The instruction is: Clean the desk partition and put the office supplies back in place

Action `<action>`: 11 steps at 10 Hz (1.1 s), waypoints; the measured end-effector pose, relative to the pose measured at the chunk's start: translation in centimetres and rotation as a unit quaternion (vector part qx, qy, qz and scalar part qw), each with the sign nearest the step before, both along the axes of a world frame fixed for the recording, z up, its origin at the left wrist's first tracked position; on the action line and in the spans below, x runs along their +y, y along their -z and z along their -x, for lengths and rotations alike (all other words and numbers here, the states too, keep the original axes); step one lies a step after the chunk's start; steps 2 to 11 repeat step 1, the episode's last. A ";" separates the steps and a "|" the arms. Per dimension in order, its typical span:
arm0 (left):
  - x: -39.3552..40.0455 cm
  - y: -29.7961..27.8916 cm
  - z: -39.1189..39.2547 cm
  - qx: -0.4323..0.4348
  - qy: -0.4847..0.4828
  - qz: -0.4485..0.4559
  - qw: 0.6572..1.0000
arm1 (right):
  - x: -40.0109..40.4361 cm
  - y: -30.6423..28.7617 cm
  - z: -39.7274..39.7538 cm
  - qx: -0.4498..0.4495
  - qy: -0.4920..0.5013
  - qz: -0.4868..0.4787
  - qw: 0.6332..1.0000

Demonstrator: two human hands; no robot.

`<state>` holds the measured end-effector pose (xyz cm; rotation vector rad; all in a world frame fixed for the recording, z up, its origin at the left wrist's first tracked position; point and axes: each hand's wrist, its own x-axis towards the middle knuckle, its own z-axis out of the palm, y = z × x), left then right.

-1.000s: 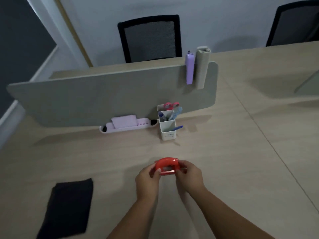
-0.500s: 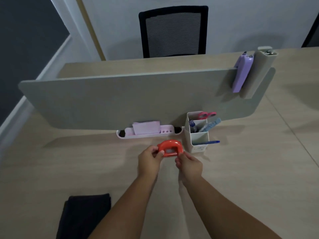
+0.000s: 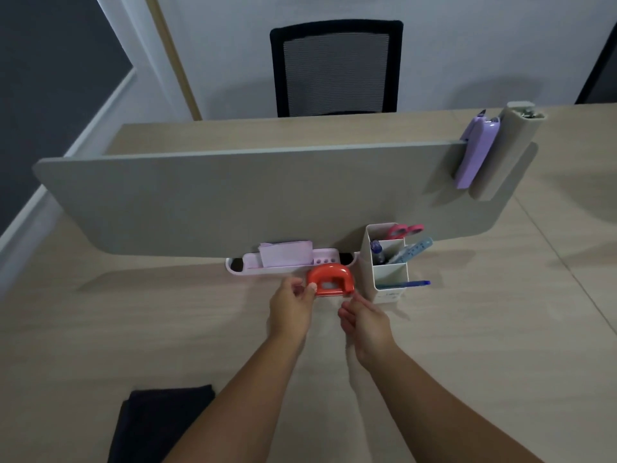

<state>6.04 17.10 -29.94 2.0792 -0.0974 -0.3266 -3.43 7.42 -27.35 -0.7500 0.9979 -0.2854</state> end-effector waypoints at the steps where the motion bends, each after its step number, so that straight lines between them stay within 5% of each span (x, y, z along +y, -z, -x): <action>1: 0.9 -0.5 2.8 0.064 -0.032 0.038 0.997 | 0.0 -1.0 2.6 -0.017 -0.011 -0.039 0.999; 11: 0.9 -0.5 2.8 0.064 -0.032 0.038 0.997 | 0.0 -1.0 2.6 -0.017 -0.011 -0.039 0.999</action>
